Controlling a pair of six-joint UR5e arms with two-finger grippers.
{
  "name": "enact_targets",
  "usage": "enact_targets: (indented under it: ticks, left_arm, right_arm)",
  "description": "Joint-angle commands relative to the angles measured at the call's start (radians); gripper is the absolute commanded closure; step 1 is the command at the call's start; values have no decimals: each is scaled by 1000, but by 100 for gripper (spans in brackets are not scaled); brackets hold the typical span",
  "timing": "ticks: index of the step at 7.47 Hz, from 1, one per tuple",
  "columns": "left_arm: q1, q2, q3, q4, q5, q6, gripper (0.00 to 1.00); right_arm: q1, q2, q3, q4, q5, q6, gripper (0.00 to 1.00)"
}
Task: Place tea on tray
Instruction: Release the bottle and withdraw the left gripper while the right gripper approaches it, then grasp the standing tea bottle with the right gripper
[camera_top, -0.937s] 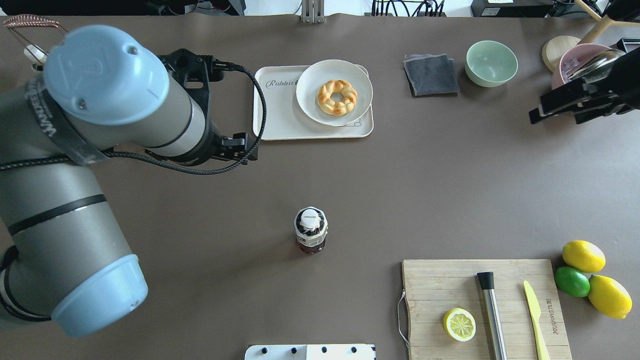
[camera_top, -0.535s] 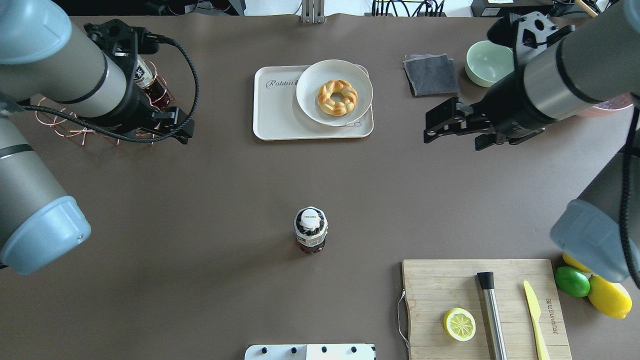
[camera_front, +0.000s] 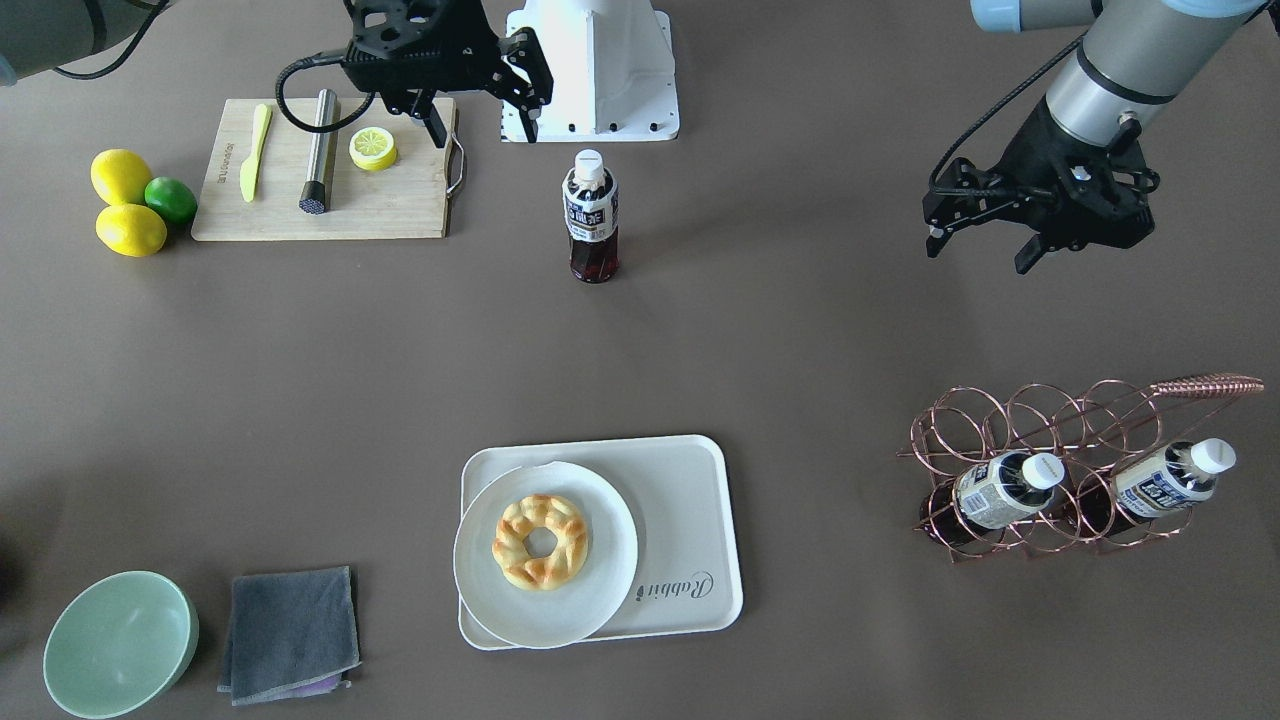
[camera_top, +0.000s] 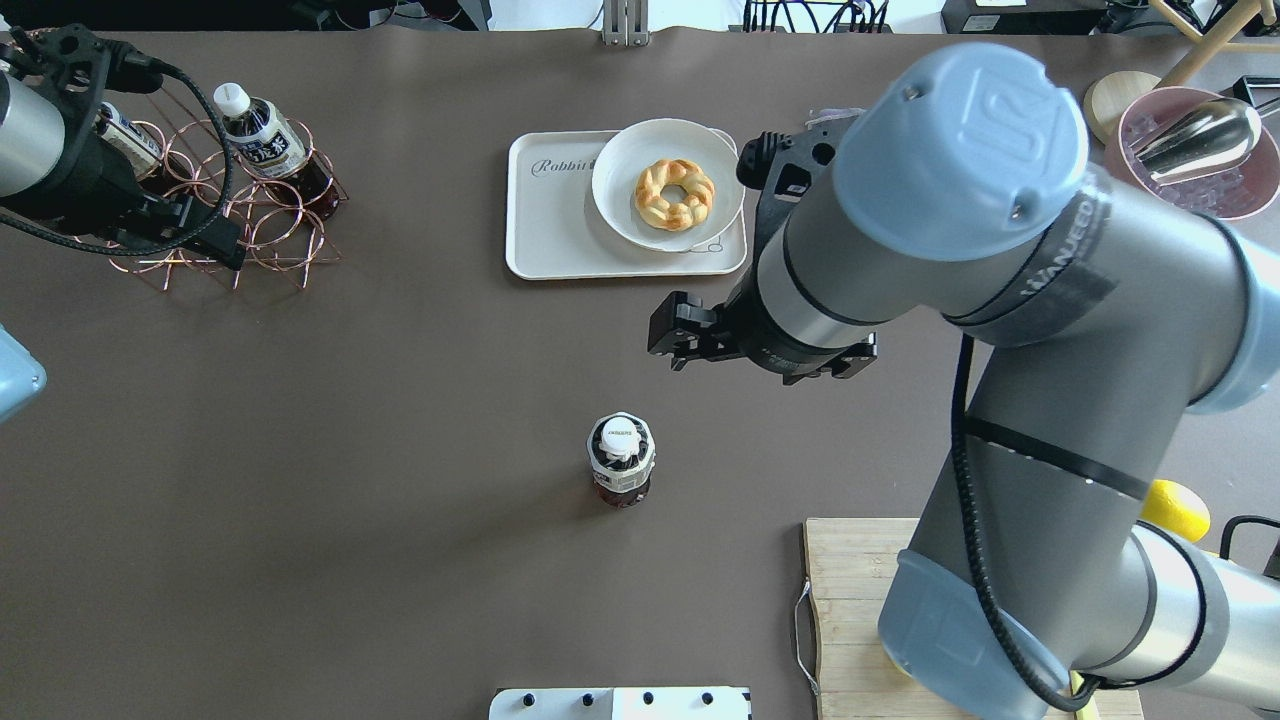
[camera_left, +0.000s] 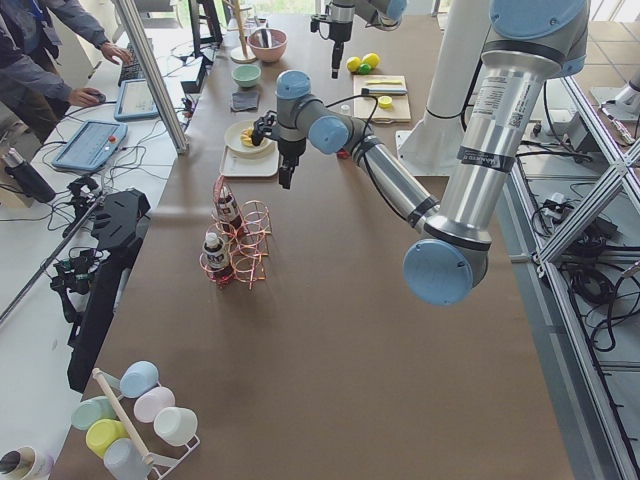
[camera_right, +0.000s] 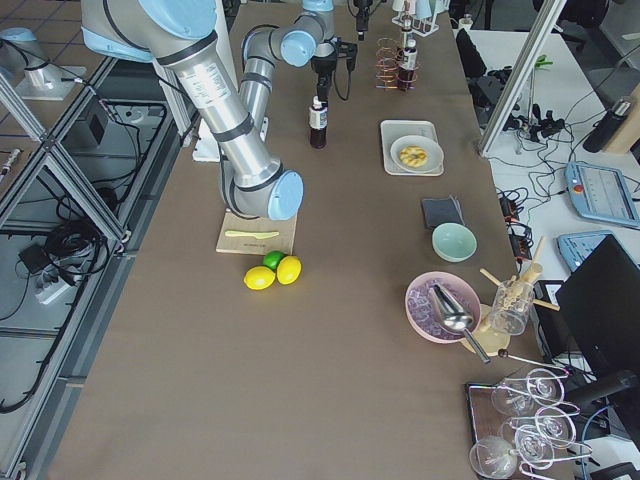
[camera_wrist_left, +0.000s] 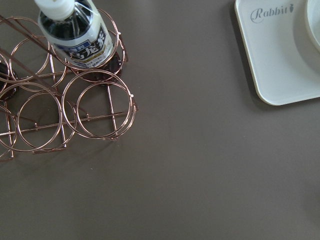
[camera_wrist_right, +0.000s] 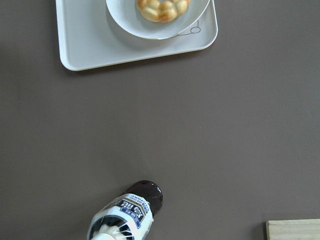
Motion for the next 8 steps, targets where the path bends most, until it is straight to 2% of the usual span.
enact_targets:
  ticks: [1,4,6,7,8]
  left_arm:
    - [-21,41,14,-61,-16,22,4]
    - [-21,41,11,-62,-16,19,3]
    - [-21,50,8,-71,-16,14,3]
    - [-19,88,11,-134,-16,13,3]
    - [-19,125,20,-200,-16,11,3]
  right_arm:
    - [-106,78,-112,-10,-88,13,6]
    - [-172,113,-166,-7,-129,37,7]
    - [-187,152,-213,-4,-149,59,13]
    - [-187,155,-223,-3,-169,58,19]
    - [-187,156,-226,-1,-172,58,21]
